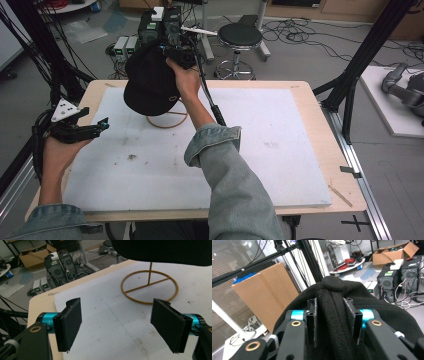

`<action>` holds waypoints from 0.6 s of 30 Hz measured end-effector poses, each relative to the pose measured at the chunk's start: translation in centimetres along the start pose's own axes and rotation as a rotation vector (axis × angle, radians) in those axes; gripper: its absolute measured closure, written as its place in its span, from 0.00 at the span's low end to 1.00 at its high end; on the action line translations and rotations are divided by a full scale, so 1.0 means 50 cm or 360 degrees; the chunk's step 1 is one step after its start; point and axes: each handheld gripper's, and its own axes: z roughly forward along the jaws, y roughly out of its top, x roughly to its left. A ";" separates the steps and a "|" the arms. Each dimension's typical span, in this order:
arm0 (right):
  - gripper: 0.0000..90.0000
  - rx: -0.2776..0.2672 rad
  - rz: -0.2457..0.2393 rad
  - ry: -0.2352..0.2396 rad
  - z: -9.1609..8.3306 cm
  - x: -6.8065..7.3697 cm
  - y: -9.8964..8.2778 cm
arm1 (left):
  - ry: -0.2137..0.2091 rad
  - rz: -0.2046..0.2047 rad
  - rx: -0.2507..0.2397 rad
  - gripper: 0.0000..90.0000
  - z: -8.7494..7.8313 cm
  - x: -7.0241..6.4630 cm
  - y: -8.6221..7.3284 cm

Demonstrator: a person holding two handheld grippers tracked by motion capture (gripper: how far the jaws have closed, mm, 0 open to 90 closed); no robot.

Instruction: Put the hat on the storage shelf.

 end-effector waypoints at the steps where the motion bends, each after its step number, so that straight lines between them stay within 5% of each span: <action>1: 0.74 0.0000 0.0013 0.0003 0.001 0.000 -0.001 | 0.0000 -0.0006 -0.0004 0.28 0.001 -0.001 0.000; 10: 0.55 0.0005 0.0013 -0.0011 0.003 0.000 -0.001 | -0.0002 0.0002 0.0003 0.28 0.002 -0.002 0.000; 18: 0.42 -0.0021 -0.0067 -0.0076 -0.030 0.003 0.018 | -0.0004 0.0000 0.0000 0.28 0.001 -0.003 0.000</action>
